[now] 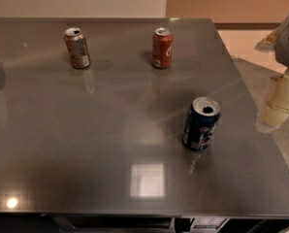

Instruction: Move coke can near orange can

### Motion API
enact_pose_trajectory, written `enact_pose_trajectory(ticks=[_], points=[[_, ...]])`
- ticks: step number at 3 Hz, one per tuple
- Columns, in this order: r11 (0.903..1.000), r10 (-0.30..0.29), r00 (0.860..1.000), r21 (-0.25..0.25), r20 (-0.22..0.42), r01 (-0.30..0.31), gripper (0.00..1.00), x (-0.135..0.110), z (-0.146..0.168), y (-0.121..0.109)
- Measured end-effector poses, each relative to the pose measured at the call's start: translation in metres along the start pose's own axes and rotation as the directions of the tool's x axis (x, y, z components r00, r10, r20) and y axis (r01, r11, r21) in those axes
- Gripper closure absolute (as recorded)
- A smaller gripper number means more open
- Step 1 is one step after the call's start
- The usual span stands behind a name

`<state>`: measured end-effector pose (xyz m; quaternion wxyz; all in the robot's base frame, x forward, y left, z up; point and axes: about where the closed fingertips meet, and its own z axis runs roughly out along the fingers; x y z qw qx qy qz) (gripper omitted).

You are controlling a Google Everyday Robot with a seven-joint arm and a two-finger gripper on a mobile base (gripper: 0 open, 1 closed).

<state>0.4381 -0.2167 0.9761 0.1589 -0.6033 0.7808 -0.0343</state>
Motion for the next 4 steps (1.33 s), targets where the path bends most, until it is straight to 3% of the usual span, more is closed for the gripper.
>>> enact_pose_trajectory(ticks=[2,4], points=[[0.9998,-0.02,1.0,0.009,0.012,0.02,0.0,-0.008,0.002,-0.01],[0.9988,-0.05,0.997,0.004,0.064,0.05,0.0,-0.034,0.026,-0.049]])
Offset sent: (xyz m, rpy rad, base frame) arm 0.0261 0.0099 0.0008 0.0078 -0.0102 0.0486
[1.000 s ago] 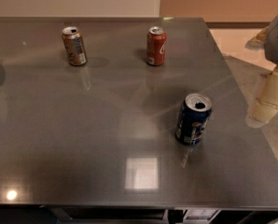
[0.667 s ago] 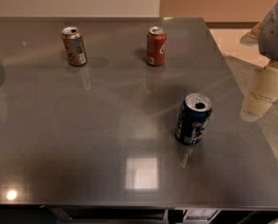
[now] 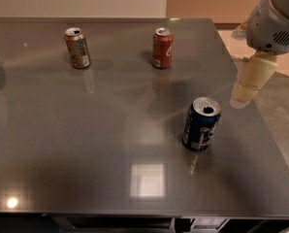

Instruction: Move coke can near orange can

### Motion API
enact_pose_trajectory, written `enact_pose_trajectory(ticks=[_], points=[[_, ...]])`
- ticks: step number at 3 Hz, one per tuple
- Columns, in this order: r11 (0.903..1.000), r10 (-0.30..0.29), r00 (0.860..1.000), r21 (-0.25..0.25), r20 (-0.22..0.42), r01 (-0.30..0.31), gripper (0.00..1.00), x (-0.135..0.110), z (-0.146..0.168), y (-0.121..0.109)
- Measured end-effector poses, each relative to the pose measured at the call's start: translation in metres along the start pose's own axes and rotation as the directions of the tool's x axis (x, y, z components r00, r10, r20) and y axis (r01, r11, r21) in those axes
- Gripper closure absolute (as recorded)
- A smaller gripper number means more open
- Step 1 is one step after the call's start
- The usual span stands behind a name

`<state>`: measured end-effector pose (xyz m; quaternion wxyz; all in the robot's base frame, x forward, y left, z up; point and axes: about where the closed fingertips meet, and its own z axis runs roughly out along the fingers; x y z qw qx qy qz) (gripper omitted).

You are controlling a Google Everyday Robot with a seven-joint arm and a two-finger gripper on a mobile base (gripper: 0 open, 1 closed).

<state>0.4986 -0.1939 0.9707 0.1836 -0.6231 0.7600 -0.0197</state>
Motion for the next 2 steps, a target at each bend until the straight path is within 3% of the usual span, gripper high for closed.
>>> enact_pose_trajectory(ticks=[2], points=[[0.9986,0.046,0.996,-0.028,0.076,-0.044,0.0,-0.025,0.029,-0.07]])
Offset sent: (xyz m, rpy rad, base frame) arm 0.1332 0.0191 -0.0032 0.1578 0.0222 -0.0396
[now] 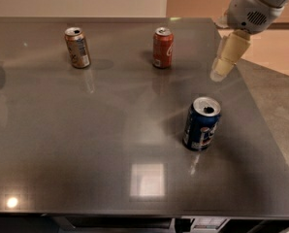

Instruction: Move coke can near orange can

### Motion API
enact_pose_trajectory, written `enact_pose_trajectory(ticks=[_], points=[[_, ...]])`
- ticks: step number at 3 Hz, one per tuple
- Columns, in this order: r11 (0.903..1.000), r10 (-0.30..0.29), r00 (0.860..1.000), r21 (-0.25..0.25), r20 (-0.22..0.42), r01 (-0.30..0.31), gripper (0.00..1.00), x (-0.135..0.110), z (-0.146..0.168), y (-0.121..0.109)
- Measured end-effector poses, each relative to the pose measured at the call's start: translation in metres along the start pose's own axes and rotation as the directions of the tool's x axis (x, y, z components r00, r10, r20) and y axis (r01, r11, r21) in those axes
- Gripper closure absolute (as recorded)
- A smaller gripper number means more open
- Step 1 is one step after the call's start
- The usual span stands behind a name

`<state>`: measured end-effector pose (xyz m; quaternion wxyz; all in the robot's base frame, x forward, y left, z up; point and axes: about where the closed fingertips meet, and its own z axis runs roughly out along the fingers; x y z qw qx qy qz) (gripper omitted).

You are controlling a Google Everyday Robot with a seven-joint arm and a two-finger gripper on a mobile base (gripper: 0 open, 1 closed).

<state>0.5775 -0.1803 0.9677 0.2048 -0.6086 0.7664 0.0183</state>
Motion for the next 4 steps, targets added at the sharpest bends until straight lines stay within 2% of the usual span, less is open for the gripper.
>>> enact_pose_trajectory(ticks=[1,2,3,4], points=[[0.999,0.045,0.997,-0.005,0.061,-0.045,0.0,-0.017,0.021,-0.037],[0.9969,0.077,0.989,0.0,0.125,-0.078,0.0,-0.034,0.045,-0.061],[0.9916,0.121,0.978,0.024,0.17,-0.127,0.0,-0.051,0.074,-0.084],[0.9807,0.18,0.965,0.042,0.192,-0.191,0.0,-0.063,0.098,-0.105]])
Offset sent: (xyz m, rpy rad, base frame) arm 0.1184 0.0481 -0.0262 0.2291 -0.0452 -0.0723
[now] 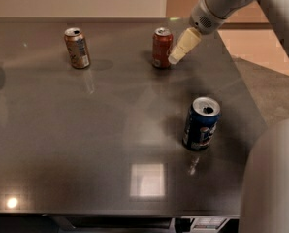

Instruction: Move coke can near orange can

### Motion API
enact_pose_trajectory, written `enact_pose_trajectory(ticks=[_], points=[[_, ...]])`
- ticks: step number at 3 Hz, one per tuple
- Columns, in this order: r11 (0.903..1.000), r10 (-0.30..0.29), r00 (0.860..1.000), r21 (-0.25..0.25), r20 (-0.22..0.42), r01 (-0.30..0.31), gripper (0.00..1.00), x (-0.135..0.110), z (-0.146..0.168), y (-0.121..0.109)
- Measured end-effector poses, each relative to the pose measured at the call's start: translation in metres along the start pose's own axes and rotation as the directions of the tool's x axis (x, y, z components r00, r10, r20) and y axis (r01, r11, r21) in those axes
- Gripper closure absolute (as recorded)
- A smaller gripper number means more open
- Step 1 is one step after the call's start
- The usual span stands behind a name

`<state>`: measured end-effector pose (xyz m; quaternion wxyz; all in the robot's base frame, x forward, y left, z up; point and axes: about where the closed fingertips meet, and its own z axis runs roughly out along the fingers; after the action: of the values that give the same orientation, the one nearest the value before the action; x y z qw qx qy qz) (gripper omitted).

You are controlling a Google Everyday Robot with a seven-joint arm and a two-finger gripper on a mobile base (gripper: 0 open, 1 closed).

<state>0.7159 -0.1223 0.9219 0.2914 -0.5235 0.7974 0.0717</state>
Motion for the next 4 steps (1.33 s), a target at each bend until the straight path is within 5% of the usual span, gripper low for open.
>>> enact_pose_trajectory(ticks=[3,4], points=[[0.9877,0.15,0.988,0.037,0.045,-0.152,0.0,-0.034,0.042,-0.024],[0.9826,0.18,0.982,0.039,0.052,-0.182,0.18,-0.039,0.05,-0.024]])
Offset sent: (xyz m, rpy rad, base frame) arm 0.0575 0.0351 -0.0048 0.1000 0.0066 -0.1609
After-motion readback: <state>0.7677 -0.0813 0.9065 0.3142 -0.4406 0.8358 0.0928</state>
